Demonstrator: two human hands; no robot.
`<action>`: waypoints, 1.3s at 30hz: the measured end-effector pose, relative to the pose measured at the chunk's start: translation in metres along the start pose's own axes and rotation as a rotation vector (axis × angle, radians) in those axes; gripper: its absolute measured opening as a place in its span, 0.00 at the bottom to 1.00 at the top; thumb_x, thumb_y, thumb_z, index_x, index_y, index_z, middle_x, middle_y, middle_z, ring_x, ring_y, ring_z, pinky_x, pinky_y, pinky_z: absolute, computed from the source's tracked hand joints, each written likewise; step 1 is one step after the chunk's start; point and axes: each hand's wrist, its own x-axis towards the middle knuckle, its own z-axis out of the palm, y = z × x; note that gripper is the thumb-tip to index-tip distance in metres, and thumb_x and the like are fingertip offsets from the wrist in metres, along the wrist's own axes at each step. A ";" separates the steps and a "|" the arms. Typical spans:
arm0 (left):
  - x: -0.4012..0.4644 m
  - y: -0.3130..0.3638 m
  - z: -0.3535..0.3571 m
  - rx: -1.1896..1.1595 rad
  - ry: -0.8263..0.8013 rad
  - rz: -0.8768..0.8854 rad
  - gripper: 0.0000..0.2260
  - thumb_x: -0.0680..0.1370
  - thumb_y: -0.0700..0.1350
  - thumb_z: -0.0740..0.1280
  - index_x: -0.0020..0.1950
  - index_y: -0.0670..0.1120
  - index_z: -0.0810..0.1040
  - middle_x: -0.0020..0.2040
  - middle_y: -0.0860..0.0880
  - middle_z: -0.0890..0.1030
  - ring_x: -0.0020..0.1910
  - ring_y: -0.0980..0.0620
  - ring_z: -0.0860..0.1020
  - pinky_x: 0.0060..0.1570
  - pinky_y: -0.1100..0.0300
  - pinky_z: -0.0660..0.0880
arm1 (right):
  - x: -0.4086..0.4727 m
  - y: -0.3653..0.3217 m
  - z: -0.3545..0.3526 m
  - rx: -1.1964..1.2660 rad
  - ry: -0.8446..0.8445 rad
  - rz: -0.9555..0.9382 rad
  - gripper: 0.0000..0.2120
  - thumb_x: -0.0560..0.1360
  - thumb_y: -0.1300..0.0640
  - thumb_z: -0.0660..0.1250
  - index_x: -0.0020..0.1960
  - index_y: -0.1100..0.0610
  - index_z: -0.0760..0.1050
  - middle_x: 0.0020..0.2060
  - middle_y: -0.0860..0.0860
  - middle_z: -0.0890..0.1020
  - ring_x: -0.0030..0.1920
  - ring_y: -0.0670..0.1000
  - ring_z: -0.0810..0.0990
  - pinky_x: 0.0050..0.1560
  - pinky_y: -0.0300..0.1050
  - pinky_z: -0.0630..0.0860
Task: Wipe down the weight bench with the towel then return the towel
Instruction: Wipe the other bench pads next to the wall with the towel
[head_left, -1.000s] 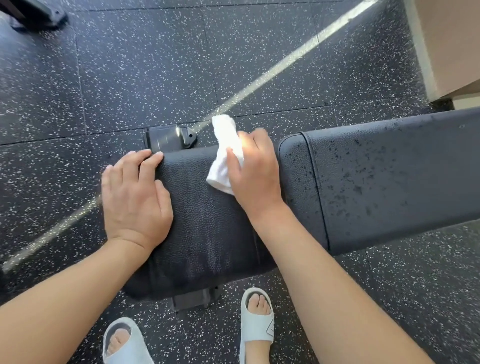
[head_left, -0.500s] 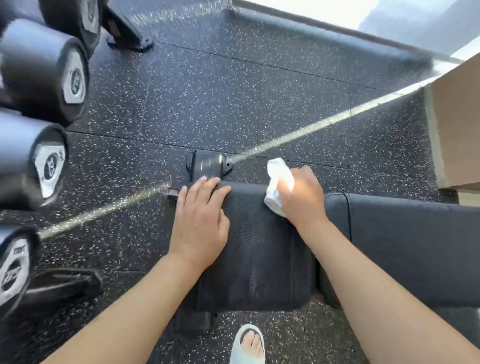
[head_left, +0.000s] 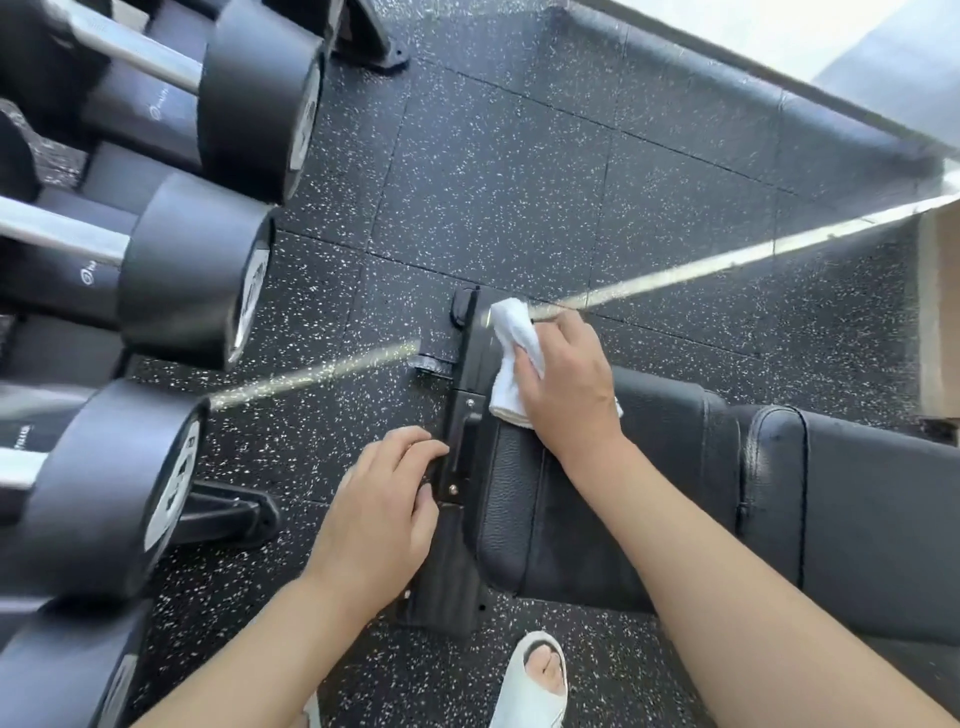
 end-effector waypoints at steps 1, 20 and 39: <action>0.000 -0.001 -0.004 -0.003 0.007 0.002 0.18 0.80 0.41 0.66 0.69 0.51 0.75 0.67 0.57 0.71 0.64 0.54 0.72 0.64 0.50 0.76 | -0.007 -0.007 0.003 -0.016 -0.005 -0.068 0.10 0.79 0.57 0.62 0.42 0.61 0.74 0.41 0.56 0.74 0.41 0.56 0.69 0.43 0.50 0.70; 0.068 0.114 0.043 0.192 -0.018 0.235 0.21 0.77 0.37 0.68 0.70 0.45 0.74 0.68 0.46 0.74 0.68 0.44 0.71 0.71 0.47 0.68 | -0.221 0.117 -0.058 0.038 0.117 0.105 0.10 0.83 0.57 0.63 0.61 0.61 0.73 0.47 0.58 0.78 0.42 0.60 0.74 0.45 0.58 0.76; 0.130 0.153 0.106 0.517 0.215 -0.043 0.21 0.76 0.48 0.58 0.67 0.46 0.75 0.64 0.46 0.77 0.67 0.40 0.73 0.76 0.40 0.61 | -0.054 0.190 -0.078 0.134 0.101 0.368 0.07 0.78 0.62 0.68 0.43 0.60 0.73 0.43 0.51 0.68 0.41 0.57 0.70 0.39 0.49 0.67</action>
